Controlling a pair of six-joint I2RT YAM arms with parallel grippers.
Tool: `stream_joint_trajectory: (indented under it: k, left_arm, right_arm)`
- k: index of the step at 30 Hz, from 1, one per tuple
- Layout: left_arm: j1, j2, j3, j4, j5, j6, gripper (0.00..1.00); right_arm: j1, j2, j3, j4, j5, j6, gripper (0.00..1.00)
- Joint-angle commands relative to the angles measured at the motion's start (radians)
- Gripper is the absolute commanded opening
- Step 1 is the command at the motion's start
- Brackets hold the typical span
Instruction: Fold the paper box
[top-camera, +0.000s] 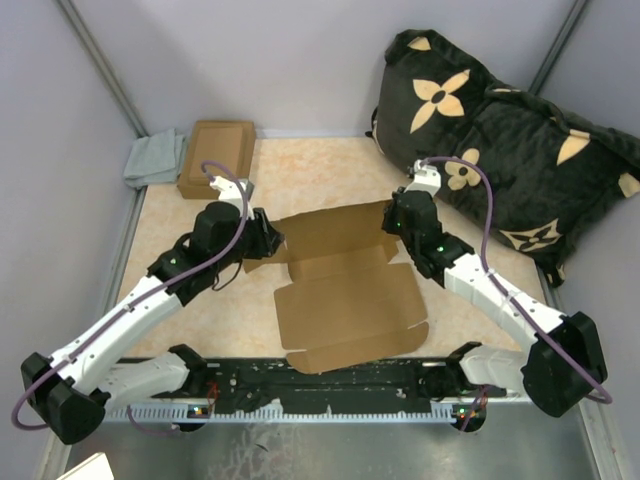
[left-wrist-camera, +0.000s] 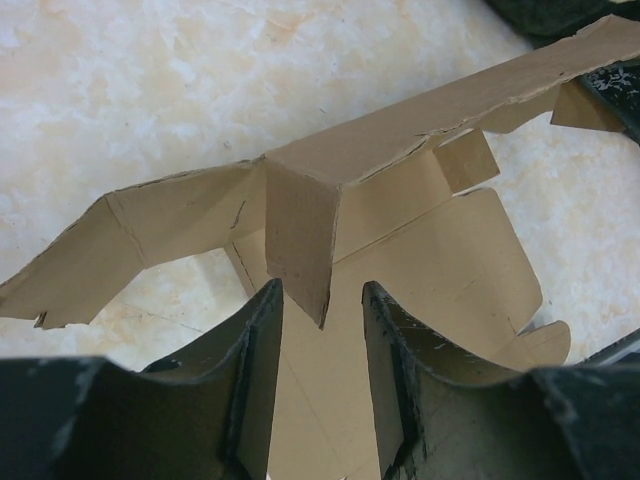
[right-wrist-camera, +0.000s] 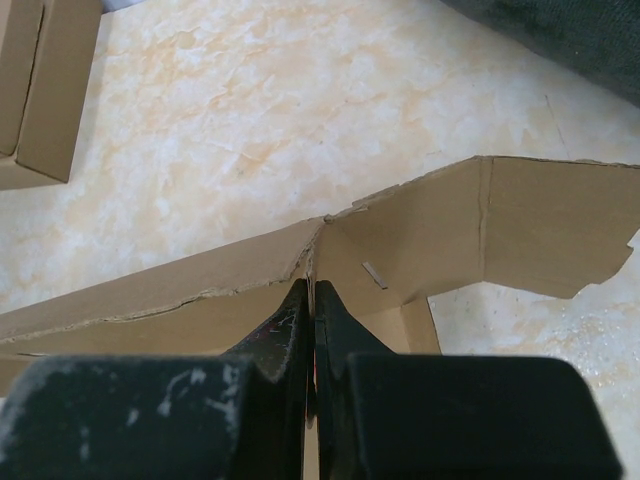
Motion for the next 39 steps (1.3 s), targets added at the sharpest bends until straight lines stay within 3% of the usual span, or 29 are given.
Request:
stream_joint_trajectory:
  k: [1, 11, 16, 19, 21, 25, 29, 34, 39]
  left_arm:
    - [-0.008, 0.023, 0.025, 0.018, -0.020, 0.005, 0.44]
    - [-0.008, 0.093, 0.032, 0.057, -0.075, 0.039, 0.34]
    - [-0.008, 0.107, 0.010, 0.094, -0.088, 0.035, 0.08]
    - [-0.008, 0.107, -0.006, 0.110, -0.116, 0.037, 0.00]
    - [-0.008, 0.103, -0.018, 0.122, -0.139, 0.044, 0.00]
    - [-0.008, 0.088, -0.040, 0.132, -0.222, 0.066, 0.00]
    - [-0.008, 0.060, -0.083, 0.165, -0.304, 0.100, 0.00]
    - [-0.008, 0.019, -0.171, 0.241, -0.336, 0.097, 0.00]
    - [-0.008, -0.030, -0.257, 0.299, -0.352, 0.073, 0.00]
  right_arm:
    - [0.007, 0.012, 0.049, 0.025, 0.014, 0.014, 0.00]
    - [0.007, 0.005, 0.041, -0.011, -0.011, -0.012, 0.00]
    - [0.007, 0.005, 0.049, -0.042, -0.028, -0.031, 0.03]
    - [0.007, -0.004, 0.052, -0.060, -0.031, -0.038, 0.05]
    - [0.007, -0.008, 0.058, -0.068, -0.037, -0.042, 0.11]
    - [0.007, -0.010, 0.071, -0.087, -0.057, -0.053, 0.42]
    - [0.007, -0.011, 0.097, -0.123, -0.075, -0.063, 0.58]
    - [0.007, -0.046, 0.158, -0.202, -0.094, -0.118, 0.64]
    - [-0.006, -0.137, 0.159, -0.240, 0.029, -0.155, 0.63]
